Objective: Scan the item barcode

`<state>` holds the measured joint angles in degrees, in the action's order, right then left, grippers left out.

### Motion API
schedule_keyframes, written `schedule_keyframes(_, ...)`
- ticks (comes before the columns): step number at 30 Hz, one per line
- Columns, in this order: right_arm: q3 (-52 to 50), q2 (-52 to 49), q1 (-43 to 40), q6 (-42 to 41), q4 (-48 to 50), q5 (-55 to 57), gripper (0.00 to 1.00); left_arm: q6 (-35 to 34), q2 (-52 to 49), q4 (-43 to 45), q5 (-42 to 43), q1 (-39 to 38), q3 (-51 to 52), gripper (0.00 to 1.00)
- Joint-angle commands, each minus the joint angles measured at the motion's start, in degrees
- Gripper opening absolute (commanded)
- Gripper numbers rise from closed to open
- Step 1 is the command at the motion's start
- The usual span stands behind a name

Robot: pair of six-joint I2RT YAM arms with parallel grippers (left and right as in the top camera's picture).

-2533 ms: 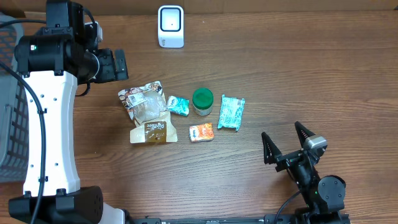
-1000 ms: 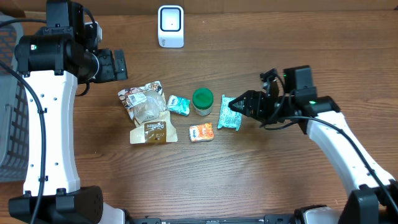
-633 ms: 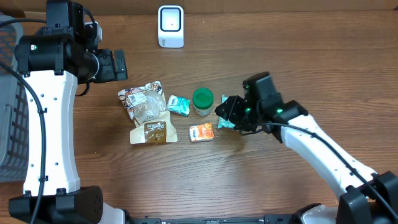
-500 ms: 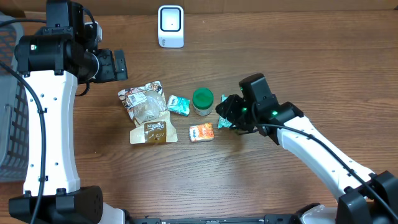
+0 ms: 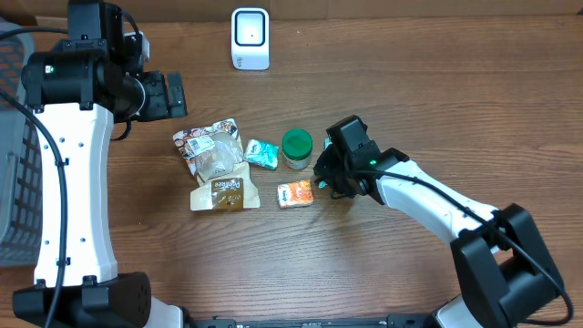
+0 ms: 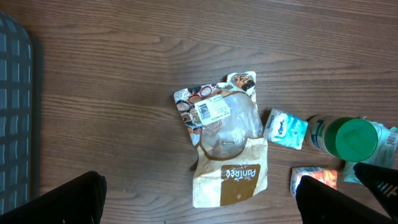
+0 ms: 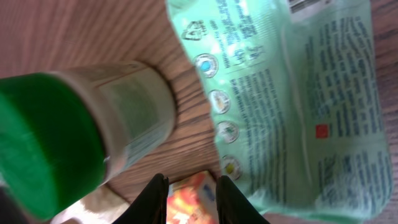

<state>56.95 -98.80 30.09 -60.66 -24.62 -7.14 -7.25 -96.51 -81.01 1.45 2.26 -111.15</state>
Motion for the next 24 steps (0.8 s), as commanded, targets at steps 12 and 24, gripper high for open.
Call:
schedule_keyframes(12, 1.3, -3.8, -5.4, 9.7, -6.3, -0.9, 0.25, 1.0, -0.2, 0.0, -0.2, 0.1, -0.8, 1.0)
schedule_keyframes(24, 8.2, -2.3, -18.1, 27.8, -13.3, -15.5, 0.42, 1.0, -0.2, 0.0, -0.2, 0.1, -0.8, 1.0)
